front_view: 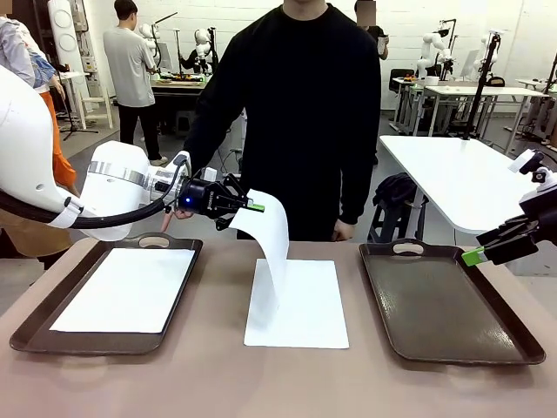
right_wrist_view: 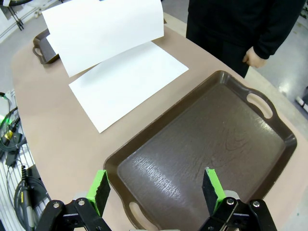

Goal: Sort the A4 documents.
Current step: Place the A4 Paper in the designated Handle tray.

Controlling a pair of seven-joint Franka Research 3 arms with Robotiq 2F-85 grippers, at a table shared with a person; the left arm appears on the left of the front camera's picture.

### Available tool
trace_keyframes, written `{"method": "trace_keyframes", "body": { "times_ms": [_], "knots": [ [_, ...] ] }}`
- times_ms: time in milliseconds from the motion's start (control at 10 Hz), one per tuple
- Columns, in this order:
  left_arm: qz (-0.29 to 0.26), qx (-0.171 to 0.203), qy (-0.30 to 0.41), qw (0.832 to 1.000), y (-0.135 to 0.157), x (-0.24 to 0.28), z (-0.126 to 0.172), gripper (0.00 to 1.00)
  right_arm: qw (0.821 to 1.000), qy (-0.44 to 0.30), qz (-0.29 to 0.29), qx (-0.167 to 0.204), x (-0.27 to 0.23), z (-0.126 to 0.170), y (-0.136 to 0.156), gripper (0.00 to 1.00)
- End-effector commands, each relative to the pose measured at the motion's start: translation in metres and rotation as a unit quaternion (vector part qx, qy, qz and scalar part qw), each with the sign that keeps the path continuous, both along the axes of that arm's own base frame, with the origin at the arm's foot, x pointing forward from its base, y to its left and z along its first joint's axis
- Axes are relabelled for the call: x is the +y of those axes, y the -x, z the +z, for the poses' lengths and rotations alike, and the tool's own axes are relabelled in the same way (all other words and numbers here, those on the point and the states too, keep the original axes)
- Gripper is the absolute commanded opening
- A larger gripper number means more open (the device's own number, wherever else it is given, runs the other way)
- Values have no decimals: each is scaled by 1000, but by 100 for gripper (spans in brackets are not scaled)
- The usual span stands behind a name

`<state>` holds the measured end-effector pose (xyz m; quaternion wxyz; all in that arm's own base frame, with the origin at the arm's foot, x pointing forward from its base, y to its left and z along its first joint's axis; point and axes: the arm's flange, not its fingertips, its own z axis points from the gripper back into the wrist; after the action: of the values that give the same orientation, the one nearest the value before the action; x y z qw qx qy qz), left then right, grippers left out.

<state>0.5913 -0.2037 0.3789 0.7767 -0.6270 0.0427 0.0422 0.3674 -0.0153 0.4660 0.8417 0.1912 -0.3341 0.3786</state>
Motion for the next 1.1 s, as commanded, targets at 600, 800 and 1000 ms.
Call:
{"method": "trace_keyframes", "body": {
  "times_ms": [600, 800, 1000],
  "knots": [
    [-4, -79, -214, 974, 63, 108, 37, 1, 1000, -12, 8, -5, -1, -2, -5, 100],
    [1, -84, -235, 968, 57, 138, 25, 1, 1000, -12, 8, -5, -1, -2, -5, 100],
    [0, -90, -240, 967, 48, 157, 20, 1, 1000, -12, 8, -5, -1, -2, -5, 100]
  ]
}}
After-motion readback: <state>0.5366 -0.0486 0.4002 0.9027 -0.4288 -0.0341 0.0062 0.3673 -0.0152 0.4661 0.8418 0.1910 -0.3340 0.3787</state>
